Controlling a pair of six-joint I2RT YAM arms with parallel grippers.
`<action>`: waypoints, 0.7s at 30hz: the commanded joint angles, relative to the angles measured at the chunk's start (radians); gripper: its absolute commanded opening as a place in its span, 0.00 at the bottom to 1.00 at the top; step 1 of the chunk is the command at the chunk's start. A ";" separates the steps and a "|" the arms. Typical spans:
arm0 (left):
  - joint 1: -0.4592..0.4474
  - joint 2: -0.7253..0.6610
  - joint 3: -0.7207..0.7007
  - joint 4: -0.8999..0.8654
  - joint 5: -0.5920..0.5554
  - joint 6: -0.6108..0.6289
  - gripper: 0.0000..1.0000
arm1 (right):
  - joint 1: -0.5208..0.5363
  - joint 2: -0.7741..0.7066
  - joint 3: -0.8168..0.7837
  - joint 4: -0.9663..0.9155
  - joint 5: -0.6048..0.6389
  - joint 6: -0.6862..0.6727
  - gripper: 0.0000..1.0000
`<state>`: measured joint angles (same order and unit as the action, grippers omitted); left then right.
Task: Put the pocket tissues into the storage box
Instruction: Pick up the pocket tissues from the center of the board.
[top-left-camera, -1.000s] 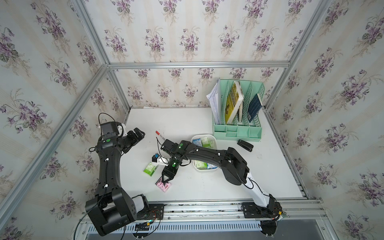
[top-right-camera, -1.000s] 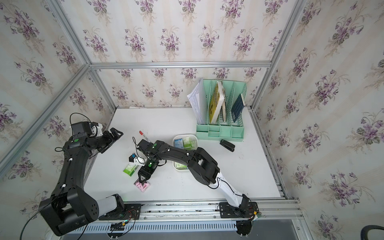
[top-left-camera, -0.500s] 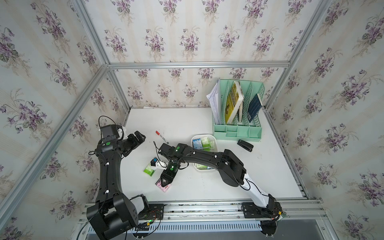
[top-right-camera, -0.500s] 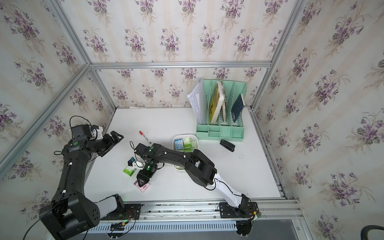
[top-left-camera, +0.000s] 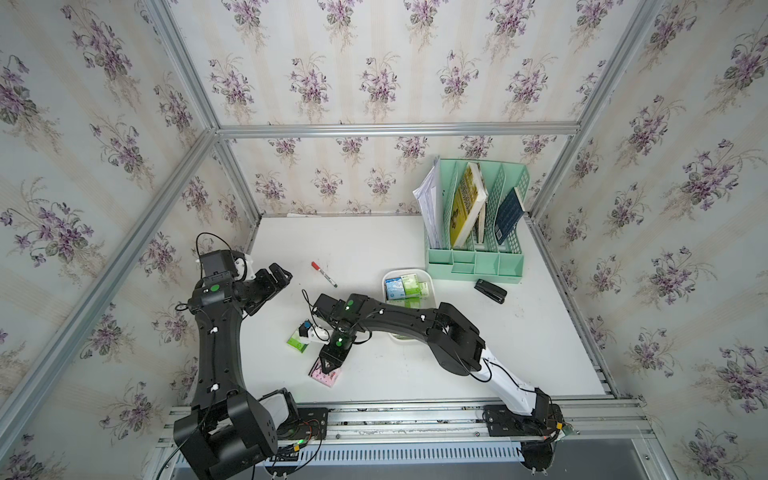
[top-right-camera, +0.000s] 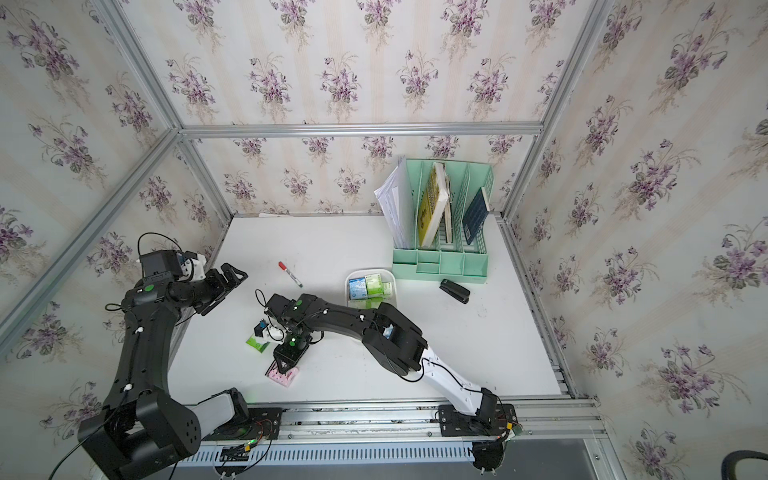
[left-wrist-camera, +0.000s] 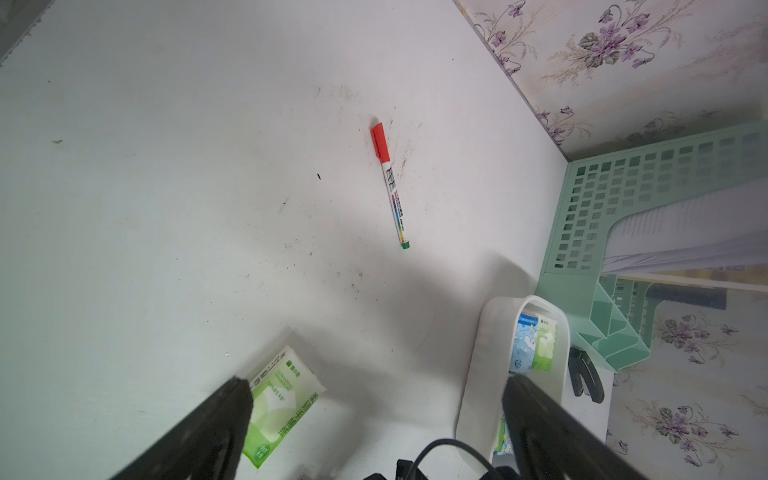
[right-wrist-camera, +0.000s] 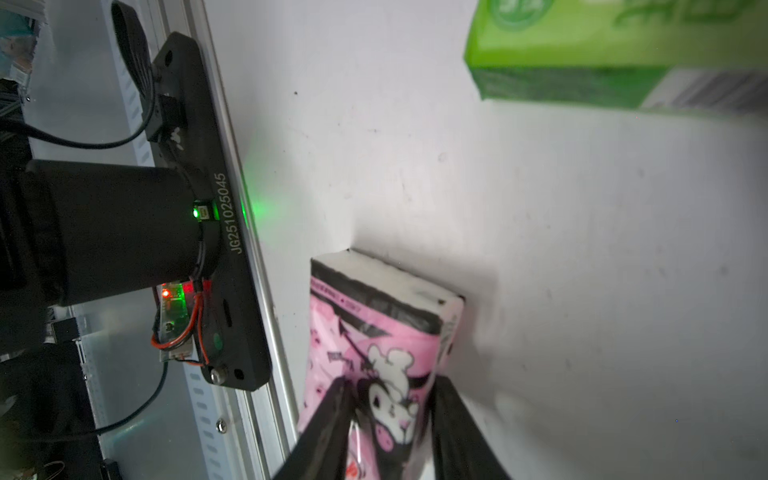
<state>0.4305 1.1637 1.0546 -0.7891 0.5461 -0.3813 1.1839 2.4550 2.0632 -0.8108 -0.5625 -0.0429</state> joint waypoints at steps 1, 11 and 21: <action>0.001 -0.006 0.005 -0.012 0.002 0.011 0.99 | 0.002 0.002 -0.003 -0.011 0.093 0.005 0.12; 0.000 -0.018 0.010 -0.015 0.010 0.014 0.99 | -0.024 -0.149 -0.173 0.137 0.120 0.029 0.00; -0.074 -0.022 0.002 0.067 0.066 -0.065 0.99 | -0.194 -0.470 -0.497 0.434 0.057 0.159 0.00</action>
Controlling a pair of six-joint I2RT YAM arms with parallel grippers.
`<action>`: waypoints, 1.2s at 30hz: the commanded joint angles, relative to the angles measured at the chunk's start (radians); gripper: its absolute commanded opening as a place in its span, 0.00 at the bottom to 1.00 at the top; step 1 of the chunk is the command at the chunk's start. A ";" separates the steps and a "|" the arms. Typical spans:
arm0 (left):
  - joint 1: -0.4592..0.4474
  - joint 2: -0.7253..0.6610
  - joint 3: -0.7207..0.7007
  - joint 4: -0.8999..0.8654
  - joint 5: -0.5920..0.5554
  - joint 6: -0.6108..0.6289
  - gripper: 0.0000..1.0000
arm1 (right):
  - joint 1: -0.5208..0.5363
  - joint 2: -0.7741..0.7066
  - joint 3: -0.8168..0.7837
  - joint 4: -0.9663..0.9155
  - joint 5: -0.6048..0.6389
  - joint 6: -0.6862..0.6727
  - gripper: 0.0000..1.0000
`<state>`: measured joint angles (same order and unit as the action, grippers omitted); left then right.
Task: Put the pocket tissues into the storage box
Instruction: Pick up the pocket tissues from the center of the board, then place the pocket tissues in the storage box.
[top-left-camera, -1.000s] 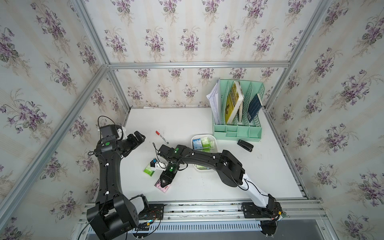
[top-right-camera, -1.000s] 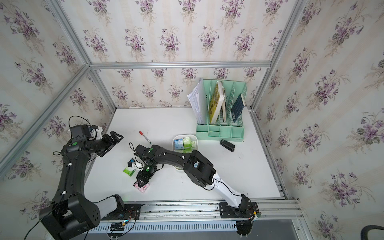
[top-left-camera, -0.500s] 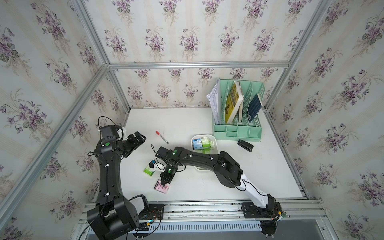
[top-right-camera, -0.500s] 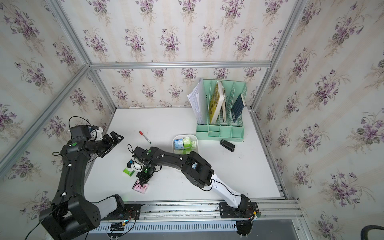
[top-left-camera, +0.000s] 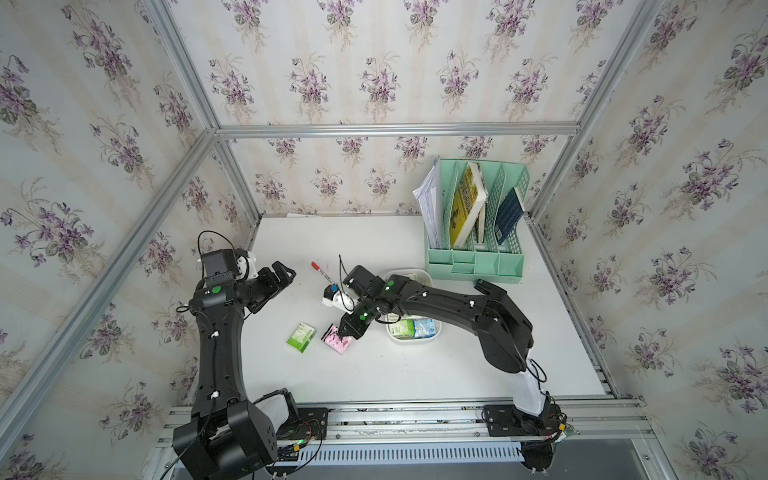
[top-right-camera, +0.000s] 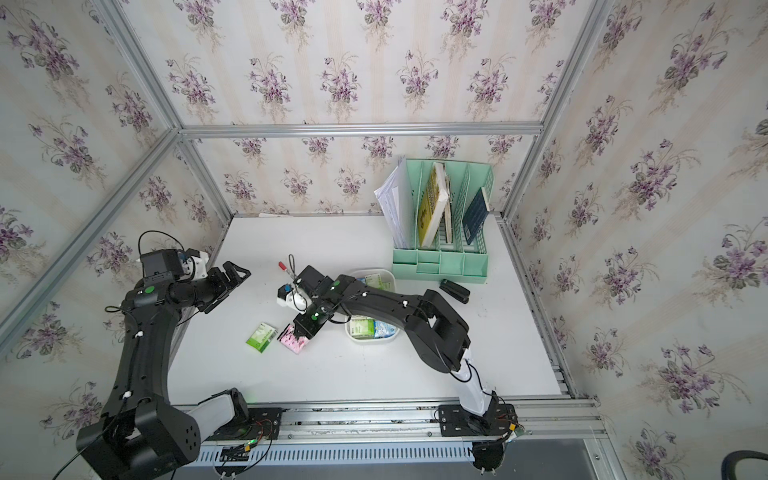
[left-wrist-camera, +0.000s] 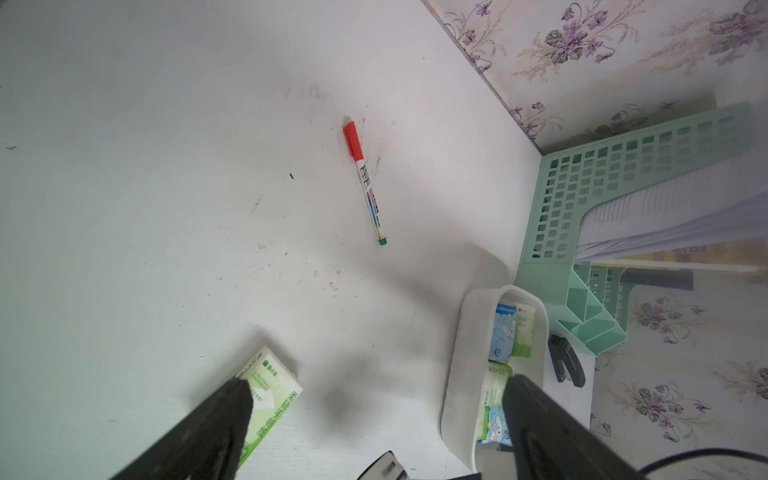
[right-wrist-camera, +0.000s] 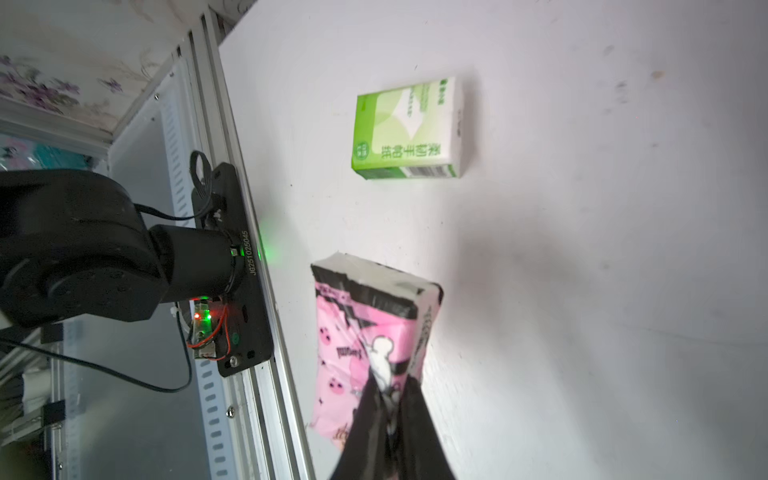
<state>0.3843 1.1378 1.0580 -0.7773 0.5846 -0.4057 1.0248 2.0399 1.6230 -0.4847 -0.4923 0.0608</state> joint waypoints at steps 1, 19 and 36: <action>-0.056 0.009 0.000 0.073 0.018 -0.052 0.99 | -0.063 -0.097 -0.098 0.125 -0.006 0.064 0.00; -0.578 0.381 0.247 0.215 -0.142 -0.062 0.99 | -0.516 -0.605 -0.620 0.083 0.178 0.256 0.00; -0.593 0.433 0.278 0.200 -0.148 -0.035 0.99 | -0.526 -0.488 -0.582 0.033 0.157 0.238 0.00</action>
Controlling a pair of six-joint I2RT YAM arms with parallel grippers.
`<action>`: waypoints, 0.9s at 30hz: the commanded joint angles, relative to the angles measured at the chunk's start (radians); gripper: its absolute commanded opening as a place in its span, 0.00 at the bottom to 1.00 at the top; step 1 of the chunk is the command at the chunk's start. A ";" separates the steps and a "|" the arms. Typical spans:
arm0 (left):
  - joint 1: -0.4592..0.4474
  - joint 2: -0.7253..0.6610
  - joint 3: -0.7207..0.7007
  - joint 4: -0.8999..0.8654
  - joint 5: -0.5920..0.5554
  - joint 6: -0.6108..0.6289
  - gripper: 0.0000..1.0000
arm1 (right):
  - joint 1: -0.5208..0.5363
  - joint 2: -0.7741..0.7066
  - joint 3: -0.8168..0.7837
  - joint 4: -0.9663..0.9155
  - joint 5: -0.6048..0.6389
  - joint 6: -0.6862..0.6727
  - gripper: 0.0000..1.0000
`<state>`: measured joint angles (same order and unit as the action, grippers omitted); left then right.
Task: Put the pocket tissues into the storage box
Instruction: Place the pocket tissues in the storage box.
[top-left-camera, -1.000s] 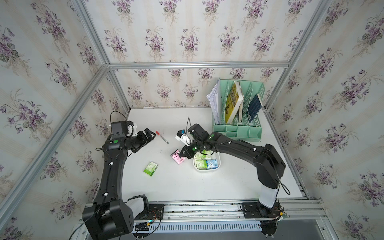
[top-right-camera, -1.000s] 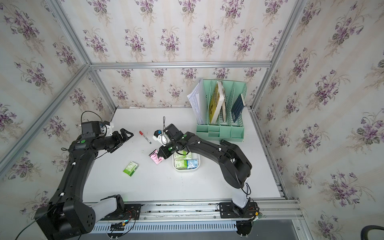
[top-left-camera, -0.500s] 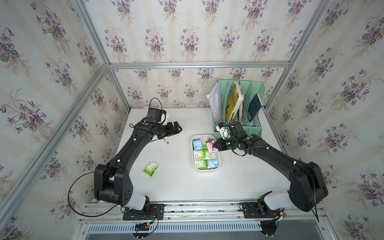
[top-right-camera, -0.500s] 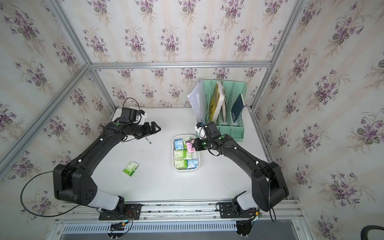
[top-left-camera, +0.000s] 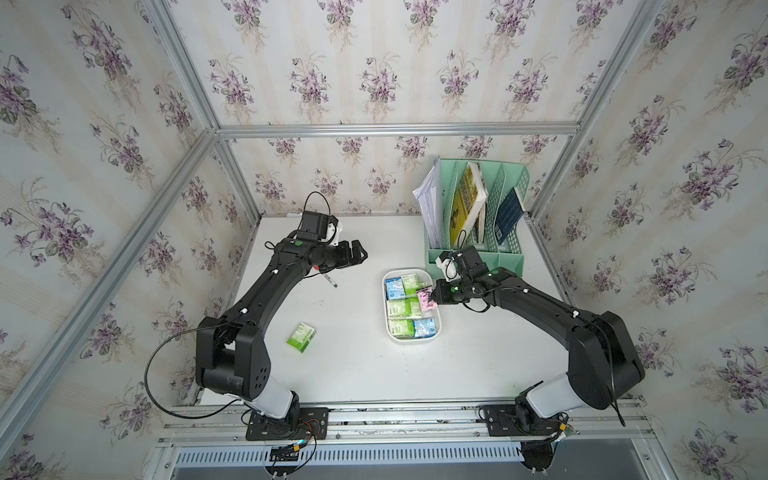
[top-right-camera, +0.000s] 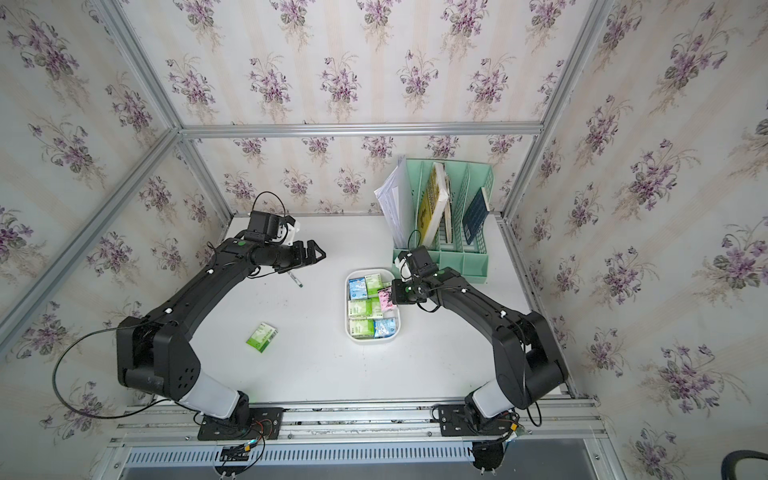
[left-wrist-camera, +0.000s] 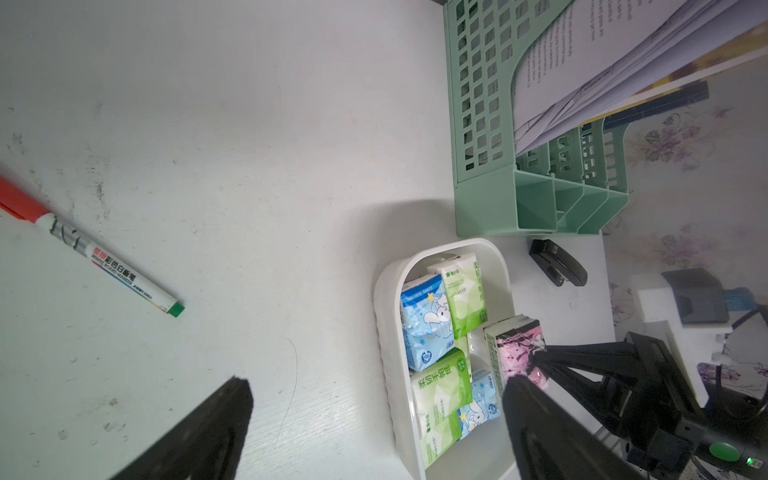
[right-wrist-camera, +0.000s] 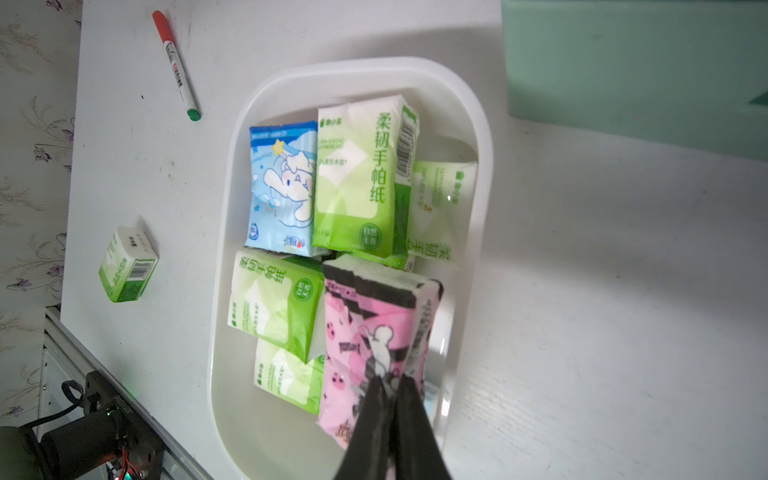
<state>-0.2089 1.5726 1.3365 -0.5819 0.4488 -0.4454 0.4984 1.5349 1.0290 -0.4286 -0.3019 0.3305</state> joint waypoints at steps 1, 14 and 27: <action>0.001 -0.002 -0.002 0.008 -0.018 0.003 0.99 | 0.001 0.020 0.002 -0.007 -0.055 -0.024 0.00; 0.000 0.001 0.016 0.001 -0.066 -0.027 0.99 | 0.005 0.069 0.031 0.010 -0.074 -0.078 0.00; -0.016 -0.003 -0.017 0.054 -0.150 -0.092 0.99 | 0.005 0.143 0.059 0.006 -0.128 -0.125 0.01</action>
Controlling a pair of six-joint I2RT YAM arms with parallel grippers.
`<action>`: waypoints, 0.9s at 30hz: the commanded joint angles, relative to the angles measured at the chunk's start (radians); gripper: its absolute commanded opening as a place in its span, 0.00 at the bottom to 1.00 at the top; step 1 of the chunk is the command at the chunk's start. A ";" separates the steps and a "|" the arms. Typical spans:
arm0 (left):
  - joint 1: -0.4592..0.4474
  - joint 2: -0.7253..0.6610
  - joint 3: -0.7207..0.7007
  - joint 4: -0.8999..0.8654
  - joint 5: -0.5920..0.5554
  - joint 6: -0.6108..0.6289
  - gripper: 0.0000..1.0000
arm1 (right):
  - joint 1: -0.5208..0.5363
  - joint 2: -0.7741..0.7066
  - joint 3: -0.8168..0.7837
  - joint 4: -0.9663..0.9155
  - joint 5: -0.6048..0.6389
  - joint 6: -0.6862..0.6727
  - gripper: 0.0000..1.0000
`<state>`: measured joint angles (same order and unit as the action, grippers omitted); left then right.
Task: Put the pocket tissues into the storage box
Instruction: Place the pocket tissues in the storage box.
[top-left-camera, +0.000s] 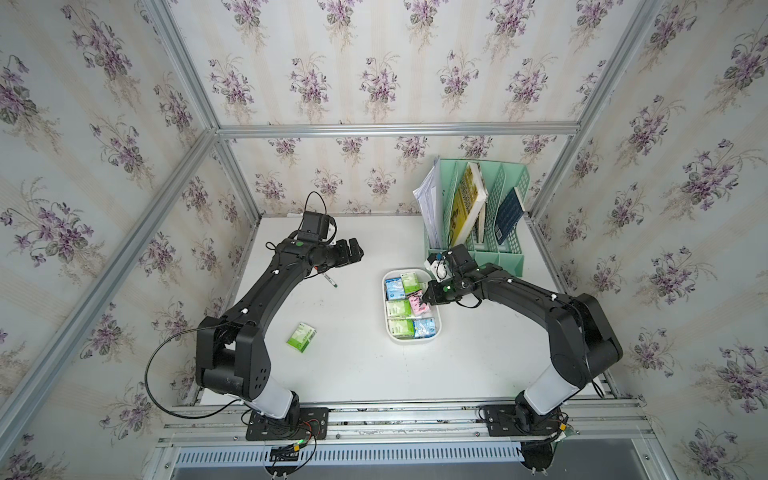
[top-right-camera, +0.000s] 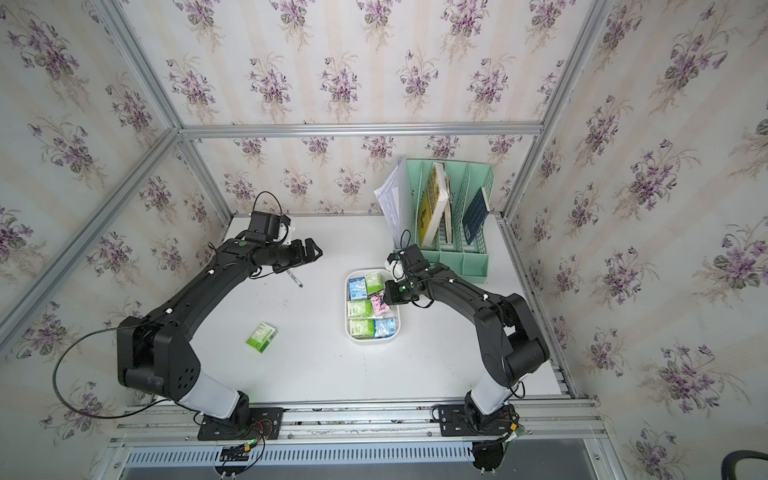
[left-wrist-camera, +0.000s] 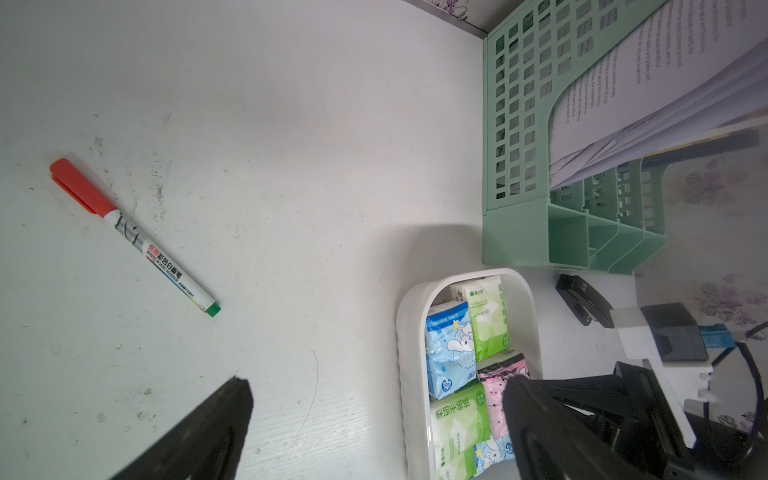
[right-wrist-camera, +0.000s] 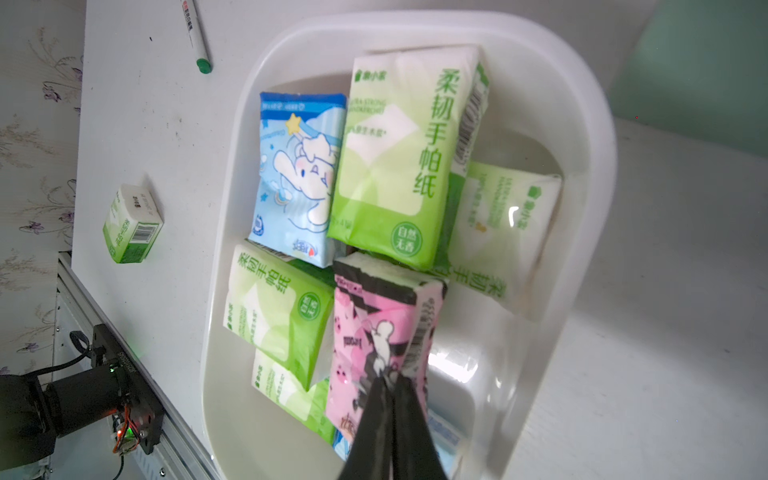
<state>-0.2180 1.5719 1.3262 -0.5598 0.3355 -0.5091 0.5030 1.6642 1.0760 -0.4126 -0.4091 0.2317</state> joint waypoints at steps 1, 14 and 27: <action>-0.011 0.000 -0.006 0.033 -0.041 -0.034 0.99 | 0.000 0.019 0.017 -0.011 -0.036 -0.023 0.00; -0.089 0.064 0.048 0.051 -0.093 -0.063 0.99 | 0.000 -0.032 -0.075 0.137 -0.085 0.177 0.05; -0.091 0.064 0.061 0.052 -0.102 -0.051 0.99 | 0.000 0.012 -0.073 0.171 -0.089 0.217 0.10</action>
<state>-0.3088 1.6405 1.3952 -0.5186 0.2420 -0.5655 0.5030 1.6665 0.9962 -0.2619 -0.4835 0.4427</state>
